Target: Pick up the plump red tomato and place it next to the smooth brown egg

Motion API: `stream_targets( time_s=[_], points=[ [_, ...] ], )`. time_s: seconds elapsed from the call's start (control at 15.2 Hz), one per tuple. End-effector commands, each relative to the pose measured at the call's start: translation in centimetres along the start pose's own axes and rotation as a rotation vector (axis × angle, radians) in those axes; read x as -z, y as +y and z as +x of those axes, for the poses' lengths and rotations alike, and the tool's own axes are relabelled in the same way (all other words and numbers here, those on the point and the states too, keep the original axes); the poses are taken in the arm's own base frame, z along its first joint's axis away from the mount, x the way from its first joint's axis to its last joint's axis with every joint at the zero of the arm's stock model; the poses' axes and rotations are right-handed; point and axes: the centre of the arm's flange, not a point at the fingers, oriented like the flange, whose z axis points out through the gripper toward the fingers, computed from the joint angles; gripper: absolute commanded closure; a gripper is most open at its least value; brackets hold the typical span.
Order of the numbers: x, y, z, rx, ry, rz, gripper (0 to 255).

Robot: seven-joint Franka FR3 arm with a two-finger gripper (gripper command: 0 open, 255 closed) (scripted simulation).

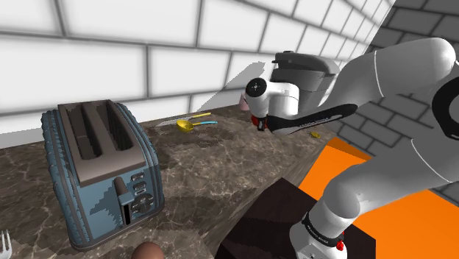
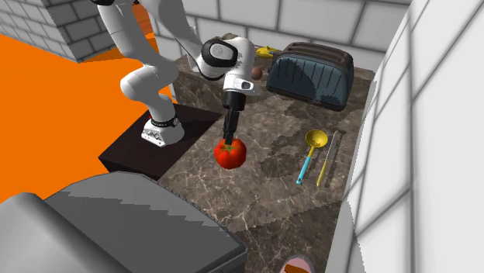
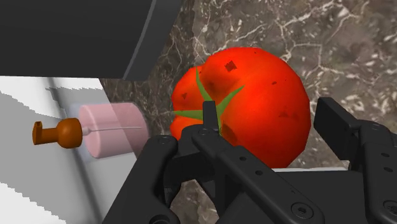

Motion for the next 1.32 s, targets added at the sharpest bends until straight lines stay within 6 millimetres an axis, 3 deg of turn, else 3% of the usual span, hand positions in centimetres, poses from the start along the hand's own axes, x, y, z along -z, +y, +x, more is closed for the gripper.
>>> stream_targets(
  time_s=[0.0, 0.46, 1.25],
  points=[
    [0.6, 0.7, -0.3, 0.0, 0.0, 0.0, 255],
    [2.8, 3.1, -1.2, 0.0, 0.0, 0.0, 255],
    [14.5, -7.5, -0.3, 0.0, 0.0, 0.0, 255]
  ],
)
